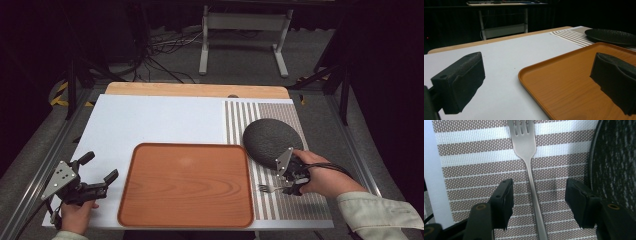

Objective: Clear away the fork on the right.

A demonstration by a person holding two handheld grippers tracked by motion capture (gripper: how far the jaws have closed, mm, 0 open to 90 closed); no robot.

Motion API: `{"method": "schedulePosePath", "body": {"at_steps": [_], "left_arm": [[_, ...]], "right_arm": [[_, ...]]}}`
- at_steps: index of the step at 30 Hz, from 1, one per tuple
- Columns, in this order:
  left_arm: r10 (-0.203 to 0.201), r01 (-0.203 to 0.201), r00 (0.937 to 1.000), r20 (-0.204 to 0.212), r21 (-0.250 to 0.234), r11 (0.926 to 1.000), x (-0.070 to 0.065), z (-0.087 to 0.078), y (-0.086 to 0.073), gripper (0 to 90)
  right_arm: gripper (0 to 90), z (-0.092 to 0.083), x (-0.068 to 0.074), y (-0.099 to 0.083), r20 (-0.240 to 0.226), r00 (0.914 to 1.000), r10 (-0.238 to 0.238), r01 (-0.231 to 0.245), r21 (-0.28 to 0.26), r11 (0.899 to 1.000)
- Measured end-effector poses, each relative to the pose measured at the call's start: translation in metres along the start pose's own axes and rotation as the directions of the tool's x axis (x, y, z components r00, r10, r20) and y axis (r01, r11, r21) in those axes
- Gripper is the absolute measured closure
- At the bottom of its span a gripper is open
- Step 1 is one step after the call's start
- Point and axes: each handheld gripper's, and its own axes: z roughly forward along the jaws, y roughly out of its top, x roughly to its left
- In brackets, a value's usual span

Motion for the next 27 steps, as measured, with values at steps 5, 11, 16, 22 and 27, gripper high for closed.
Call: {"method": "schedulePosePath", "body": {"at_steps": [5,11,16,22,27], "left_arm": [[0.000,0.000,1.0000,0.001,-0.001,1.0000,0.0001,-0.0001,0.0002,0.2],[0.002,-0.002,1.0000,0.006,0.004,1.0000,-0.0008,0.0010,0.0002,0.3],[0.005,-0.005,1.0000,0.004,0.002,1.0000,-0.0017,0.0013,0.0003,0.3],[0.002,-0.002,1.0000,0.004,-0.001,1.0000,-0.0012,0.0011,0.0000,0.3],[0.004,-0.004,1.0000,0.007,0.002,1.0000,-0.0006,0.0001,0.0004,0.3]], "right_arm": [[46.4,0.0019,0.0005,-0.0003,-0.015,0.9999,-0.004,0.004,0.037,0.999],[58.0,0.0042,0.0010,0.0010,-0.034,0.9994,0.004,-0.001,0.102,0.995],[72.0,0.0047,0.0005,0.0026,-0.041,0.9991,-0.012,0.017,0.138,0.990],[76.7,0.0069,-0.0004,0.0031,-0.039,0.9985,-0.037,0.043,0.151,0.988],[81.9,0.0092,-0.0017,0.0038,-0.038,0.9973,-0.063,0.068,0.161,0.985]]}}
